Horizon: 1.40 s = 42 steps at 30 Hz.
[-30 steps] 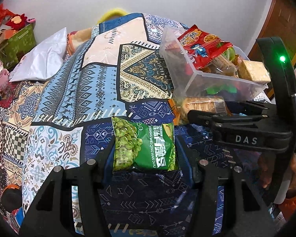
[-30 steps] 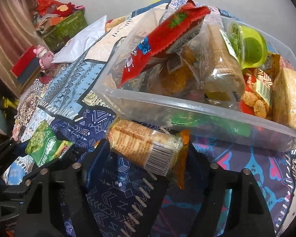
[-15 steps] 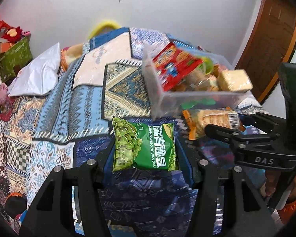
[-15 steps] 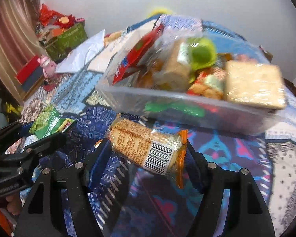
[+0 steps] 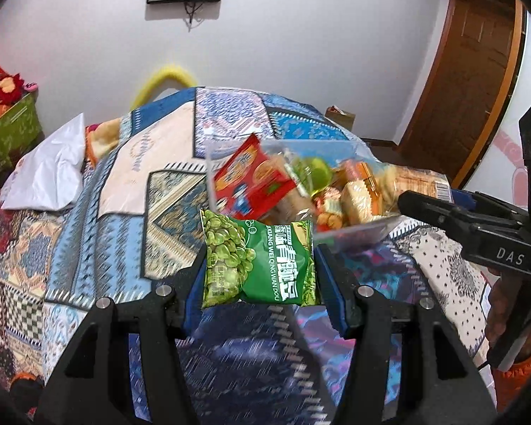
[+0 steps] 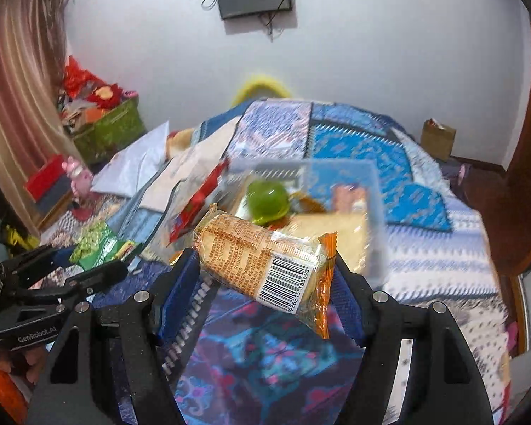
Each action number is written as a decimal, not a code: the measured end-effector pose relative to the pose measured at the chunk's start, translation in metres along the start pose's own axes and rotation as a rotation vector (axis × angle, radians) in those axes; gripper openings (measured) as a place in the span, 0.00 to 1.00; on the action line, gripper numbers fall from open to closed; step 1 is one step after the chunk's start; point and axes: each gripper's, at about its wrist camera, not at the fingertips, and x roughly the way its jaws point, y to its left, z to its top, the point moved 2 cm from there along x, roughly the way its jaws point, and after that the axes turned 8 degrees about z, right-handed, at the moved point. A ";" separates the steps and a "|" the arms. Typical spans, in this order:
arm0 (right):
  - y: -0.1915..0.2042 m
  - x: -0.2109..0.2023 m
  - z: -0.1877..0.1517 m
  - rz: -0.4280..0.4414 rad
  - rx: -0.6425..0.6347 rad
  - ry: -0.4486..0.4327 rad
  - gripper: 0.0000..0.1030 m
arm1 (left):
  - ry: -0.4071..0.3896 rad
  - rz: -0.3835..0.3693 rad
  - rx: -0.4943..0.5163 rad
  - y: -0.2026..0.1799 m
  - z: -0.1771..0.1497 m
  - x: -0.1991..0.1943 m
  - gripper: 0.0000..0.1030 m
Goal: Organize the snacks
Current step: 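Lower the pea bag and biscuit roll into the clear box and open both grippers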
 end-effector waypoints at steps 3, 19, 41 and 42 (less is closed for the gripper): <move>-0.008 0.000 0.004 -0.011 0.002 -0.013 0.66 | 0.002 -0.002 0.022 -0.012 0.010 0.012 0.55; -0.014 0.052 0.006 0.010 -0.064 0.083 0.67 | 0.065 0.033 0.007 -0.018 0.025 0.079 0.55; -0.004 0.045 0.008 -0.019 -0.130 0.097 0.79 | 0.046 0.008 -0.024 -0.009 0.023 0.067 0.64; -0.004 0.042 0.008 -0.018 -0.126 0.090 0.79 | 0.038 0.004 -0.021 -0.010 0.024 0.063 0.64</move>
